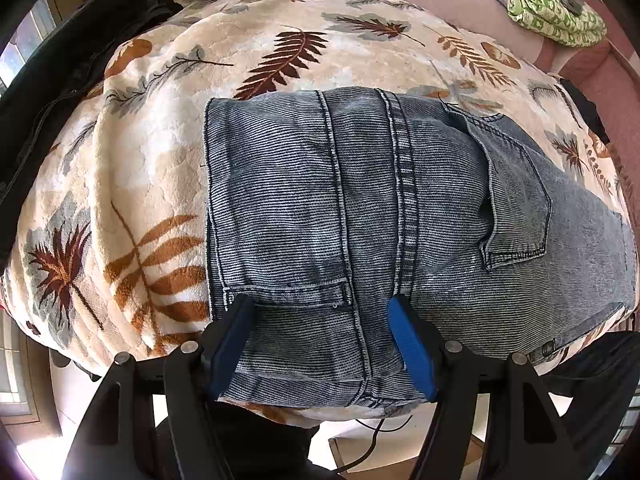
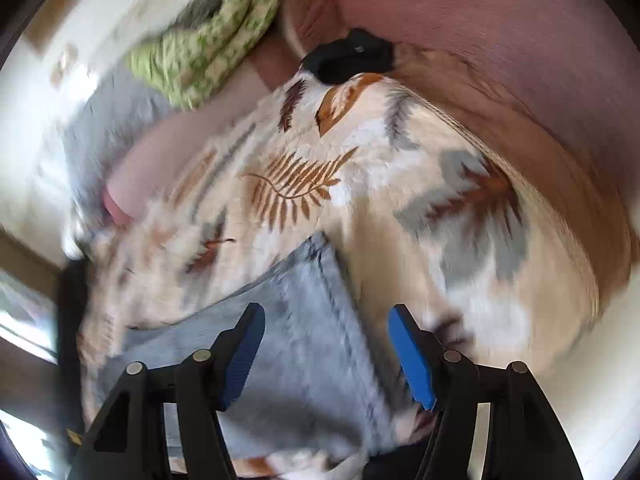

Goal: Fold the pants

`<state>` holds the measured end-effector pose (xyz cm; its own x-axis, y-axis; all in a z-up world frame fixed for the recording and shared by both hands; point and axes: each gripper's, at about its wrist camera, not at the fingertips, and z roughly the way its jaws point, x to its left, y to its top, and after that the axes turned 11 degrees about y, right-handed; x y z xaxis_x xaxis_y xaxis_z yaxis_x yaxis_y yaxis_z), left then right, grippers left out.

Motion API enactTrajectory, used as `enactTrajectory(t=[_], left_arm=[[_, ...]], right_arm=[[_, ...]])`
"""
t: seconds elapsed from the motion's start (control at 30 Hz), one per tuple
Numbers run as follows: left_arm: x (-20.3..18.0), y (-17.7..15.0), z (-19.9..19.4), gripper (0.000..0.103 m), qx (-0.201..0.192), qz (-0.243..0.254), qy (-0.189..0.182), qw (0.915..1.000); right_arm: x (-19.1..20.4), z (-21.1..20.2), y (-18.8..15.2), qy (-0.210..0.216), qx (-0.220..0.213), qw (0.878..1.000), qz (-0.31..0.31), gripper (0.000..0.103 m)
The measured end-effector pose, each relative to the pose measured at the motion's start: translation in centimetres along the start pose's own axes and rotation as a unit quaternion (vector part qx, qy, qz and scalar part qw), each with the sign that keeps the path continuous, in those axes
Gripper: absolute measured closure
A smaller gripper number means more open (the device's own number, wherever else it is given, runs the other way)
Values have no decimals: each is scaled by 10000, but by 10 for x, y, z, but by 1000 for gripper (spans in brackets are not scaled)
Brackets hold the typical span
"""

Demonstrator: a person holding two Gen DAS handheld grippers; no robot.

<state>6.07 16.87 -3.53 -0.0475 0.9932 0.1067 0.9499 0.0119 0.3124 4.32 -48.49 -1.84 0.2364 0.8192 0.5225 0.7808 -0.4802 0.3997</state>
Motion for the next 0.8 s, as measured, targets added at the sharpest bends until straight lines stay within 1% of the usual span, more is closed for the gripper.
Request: enactTrajectory(t=[0.03,0.1,0.13,0.17,0.2,0.27,0.3,0.33,0.37,0.4,0.43,0.47,0.5,0.53,0.57,0.6,0.63,0.67,0.7,0.73,0.77,0.8], left_arm=[[0,0,0,32,-6,0,-8,10000],[1,-1,1,32,-18,-1,-14,10000],[1,-1,1,32,-22,7,-12,10000],[1,-1,1,32,-25,23,-8,10000],[0,-1,1,31,-28,35,-5,10000],[1,-1,2,31,-34,62,-19,10000],[1,-1,2,31,-35,72,-20,10000],[1,-1,2,31,-34,83,-11,10000],[0,0,2,31,-36,88,3,10000],[-1,0,3,31,-41,99,16,9999],[-1,0,3,31,-47,115,25,9999],[-1,0,3,30,-50,127,22,9999],[0,0,3,30,-54,115,-2,9999],[0,-1,2,30,-60,111,-18,9999],[0,-1,3,30,-71,132,-24,9999],[0,-1,3,30,-72,150,-13,9999],[-1,-1,3,30,-68,150,-2,9999],[-2,-1,3,30,-55,141,13,9999],[-2,0,3,30,-51,148,23,9999],[-2,0,3,30,-50,161,27,9999],[-2,0,3,30,-48,157,15,9999],[-2,0,3,30,-48,151,-1,9999]], right_arm=[[2,10,4,-85,143,9998,-111,43],[9,40,6,-315,628,9967,-419,77],[12,46,6,-499,712,9946,-570,92],[20,43,7,-598,691,9925,-807,95],[30,38,7,-666,576,9907,-1037,95],[53,18,9,-953,93,9833,-1549,95],[61,15,10,-1028,-52,9794,-1739,95],[65,16,11,-1095,-117,9764,-1857,95],[63,25,12,-1227,-66,9740,-1902,93],[56,44,12,-1454,171,9697,-1958,87],[45,66,9,-1630,666,9655,-1919,83],[36,72,4,-1642,841,9659,-1815,83],[36,64,2,-1611,631,9679,-1821,81],[39,51,-1,-1630,396,9696,-1781,76],[42,39,-3,-1635,190,9714,-1713,74],[47,21,-6,-1554,-75,9739,-1652,73],[54,1,-12,-1353,-304,9774,-1596,68],[59,-12,-18,-1084,-371,9814,-1543,54],[63,-20,-27,-699,-262,9864,-1463,46],[66,-22,-36,-206,-9,9908,-1337,37],[67,-18,-44,135,251,9919,-1237,37],[65,-9,-52,271,565,9913,-1154,37]])
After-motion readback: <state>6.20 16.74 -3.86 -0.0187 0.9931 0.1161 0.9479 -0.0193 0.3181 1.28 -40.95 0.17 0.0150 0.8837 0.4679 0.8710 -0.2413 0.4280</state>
